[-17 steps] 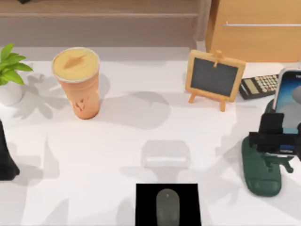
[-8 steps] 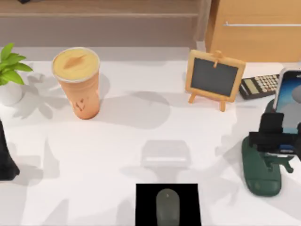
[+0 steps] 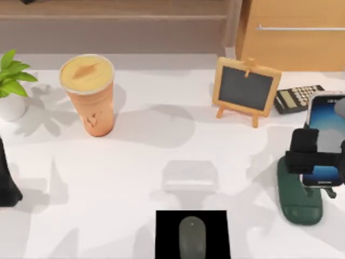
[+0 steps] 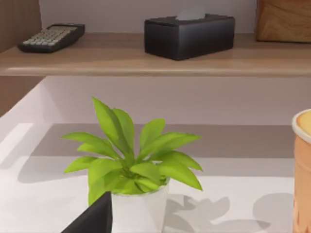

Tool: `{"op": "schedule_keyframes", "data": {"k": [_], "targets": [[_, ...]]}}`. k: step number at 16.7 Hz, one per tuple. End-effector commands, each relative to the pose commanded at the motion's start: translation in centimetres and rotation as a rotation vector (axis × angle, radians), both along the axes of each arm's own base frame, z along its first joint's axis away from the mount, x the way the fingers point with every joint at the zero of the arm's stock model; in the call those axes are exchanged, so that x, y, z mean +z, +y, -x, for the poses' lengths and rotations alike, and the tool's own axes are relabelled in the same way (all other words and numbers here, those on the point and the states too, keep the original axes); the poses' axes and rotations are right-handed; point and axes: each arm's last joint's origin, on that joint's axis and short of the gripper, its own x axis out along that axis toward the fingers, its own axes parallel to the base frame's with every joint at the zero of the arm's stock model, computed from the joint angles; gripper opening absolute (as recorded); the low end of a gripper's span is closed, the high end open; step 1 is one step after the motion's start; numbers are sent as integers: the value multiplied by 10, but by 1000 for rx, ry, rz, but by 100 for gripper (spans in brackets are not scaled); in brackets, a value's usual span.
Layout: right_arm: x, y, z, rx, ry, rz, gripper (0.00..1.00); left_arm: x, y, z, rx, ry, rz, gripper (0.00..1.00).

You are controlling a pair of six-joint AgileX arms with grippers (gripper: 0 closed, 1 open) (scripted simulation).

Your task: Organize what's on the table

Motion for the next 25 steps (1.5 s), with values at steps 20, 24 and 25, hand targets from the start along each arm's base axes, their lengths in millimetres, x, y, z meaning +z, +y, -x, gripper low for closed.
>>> {"op": "schedule_keyframes", "data": {"k": [20,24,25], "targets": [[0,0,30,-2,-2,-3,100,0,0,0,0,0,0,100],[1,0,29,-4,-5,-6,100,0,0,0,0,0,0,100],[1,0,29,-4,-5,-7,100,0,0,0,0,0,0,100]]}}
